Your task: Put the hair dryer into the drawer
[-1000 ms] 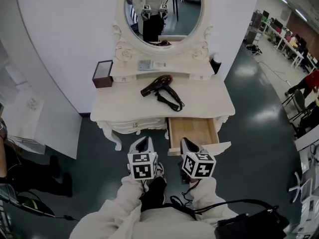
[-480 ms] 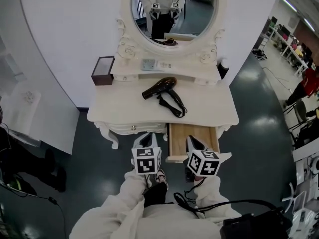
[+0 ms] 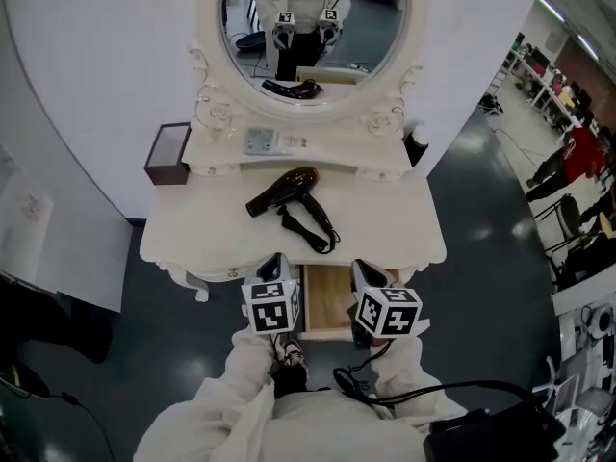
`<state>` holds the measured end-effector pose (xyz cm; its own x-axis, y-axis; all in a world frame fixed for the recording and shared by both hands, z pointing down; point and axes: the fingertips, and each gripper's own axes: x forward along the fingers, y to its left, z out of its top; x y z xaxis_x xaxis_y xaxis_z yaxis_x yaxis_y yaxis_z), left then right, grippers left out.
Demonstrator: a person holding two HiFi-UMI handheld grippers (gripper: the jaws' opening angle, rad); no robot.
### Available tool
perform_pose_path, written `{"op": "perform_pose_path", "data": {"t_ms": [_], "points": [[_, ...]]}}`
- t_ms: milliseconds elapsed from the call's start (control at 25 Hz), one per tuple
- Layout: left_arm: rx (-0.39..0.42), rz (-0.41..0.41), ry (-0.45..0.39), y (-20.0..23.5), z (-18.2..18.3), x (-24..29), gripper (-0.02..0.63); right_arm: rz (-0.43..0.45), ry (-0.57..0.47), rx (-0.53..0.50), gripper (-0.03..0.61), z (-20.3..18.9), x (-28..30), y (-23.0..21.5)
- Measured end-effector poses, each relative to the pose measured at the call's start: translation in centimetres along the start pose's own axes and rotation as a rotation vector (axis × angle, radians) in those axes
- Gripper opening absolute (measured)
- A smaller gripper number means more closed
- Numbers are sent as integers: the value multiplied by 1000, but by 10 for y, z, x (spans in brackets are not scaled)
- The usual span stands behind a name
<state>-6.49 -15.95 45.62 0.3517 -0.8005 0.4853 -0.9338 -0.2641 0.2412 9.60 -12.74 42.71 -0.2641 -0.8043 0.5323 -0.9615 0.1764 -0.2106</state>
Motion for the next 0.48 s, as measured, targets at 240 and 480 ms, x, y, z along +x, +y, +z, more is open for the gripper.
{"op": "perform_pose_path", "data": {"t_ms": [240, 480], "points": [[-42, 8, 19, 2, 7, 39, -3, 42, 36, -13, 61, 19, 30, -6], [-37, 22, 46, -3, 3, 68, -3, 22, 63, 4, 61, 15, 43, -36]]}}
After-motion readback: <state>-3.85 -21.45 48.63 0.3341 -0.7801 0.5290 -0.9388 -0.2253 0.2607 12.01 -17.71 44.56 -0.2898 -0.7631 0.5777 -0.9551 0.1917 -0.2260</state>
